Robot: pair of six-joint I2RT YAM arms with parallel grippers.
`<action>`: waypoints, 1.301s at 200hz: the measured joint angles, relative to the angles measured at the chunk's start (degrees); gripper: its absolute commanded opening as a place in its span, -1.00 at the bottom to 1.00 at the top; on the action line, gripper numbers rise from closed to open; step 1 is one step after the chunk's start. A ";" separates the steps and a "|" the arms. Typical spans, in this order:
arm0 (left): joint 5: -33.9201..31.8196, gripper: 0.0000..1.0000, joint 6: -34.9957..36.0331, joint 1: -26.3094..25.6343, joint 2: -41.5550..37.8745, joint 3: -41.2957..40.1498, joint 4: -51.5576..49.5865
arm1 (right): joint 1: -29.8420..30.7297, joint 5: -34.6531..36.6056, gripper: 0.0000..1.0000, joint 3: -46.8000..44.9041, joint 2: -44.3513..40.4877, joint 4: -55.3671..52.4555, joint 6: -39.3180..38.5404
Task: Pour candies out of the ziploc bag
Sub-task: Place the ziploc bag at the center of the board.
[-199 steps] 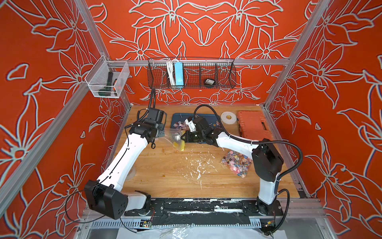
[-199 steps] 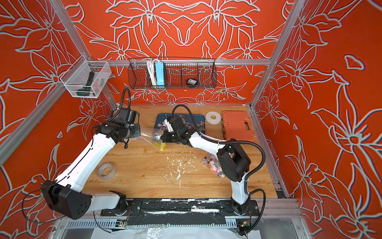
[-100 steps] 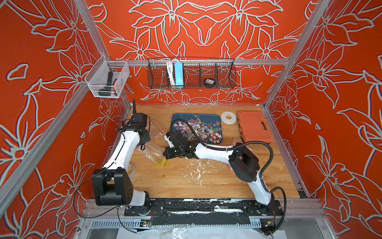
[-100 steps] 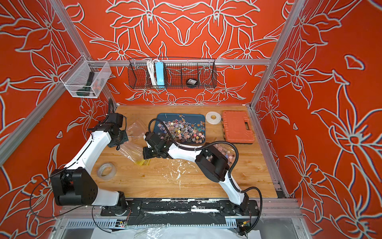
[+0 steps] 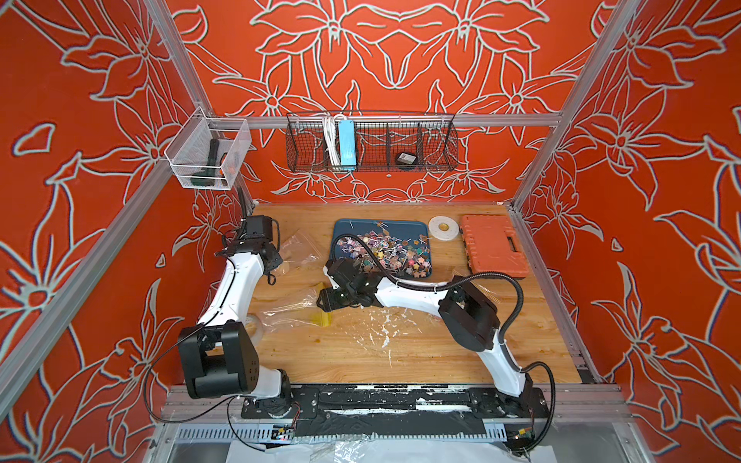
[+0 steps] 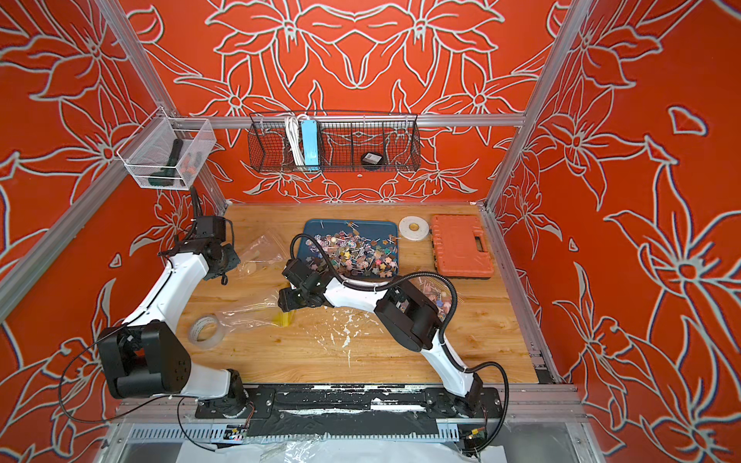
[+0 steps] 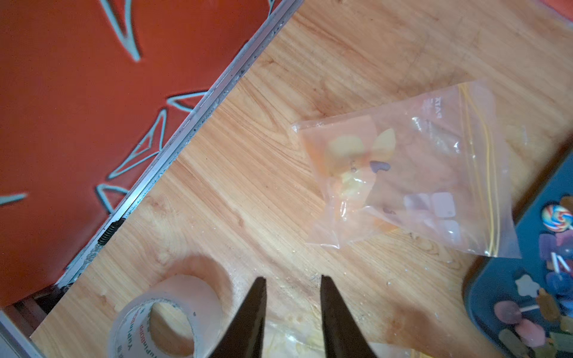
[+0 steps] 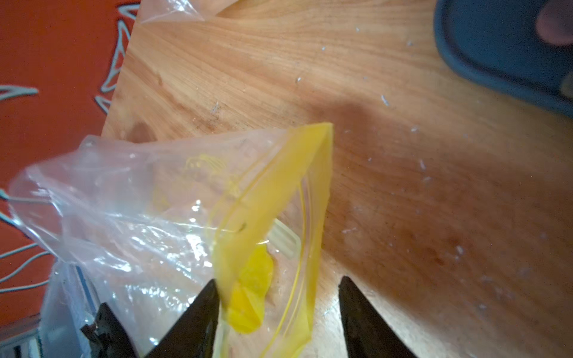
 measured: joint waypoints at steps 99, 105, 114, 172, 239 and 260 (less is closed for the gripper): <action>13.00 -0.34 2.56 -0.17 -18.10 0.31 8.87 | -0.57 11.52 0.70 -9.60 -23.37 -10.75 -4.33; 14.08 -0.33 2.75 -0.42 -18.32 0.46 9.11 | -0.70 12.41 0.70 -9.97 -24.79 -11.72 -4.31; 15.50 -0.34 3.15 -1.42 -18.56 0.61 9.25 | -1.27 13.90 0.69 -11.06 -27.21 -13.22 -4.20; 17.73 -0.34 3.43 -25.16 -18.51 -1.33 13.55 | -12.76 19.98 0.64 -30.88 -45.72 -22.18 -0.92; 12.15 -0.37 1.25 -49.68 -11.89 -3.50 21.27 | -32.06 21.53 0.44 -48.41 -60.17 -27.80 0.70; 10.88 -0.38 0.46 -56.11 -10.01 -4.52 23.61 | -37.35 21.70 0.43 -52.22 -62.38 -28.94 0.76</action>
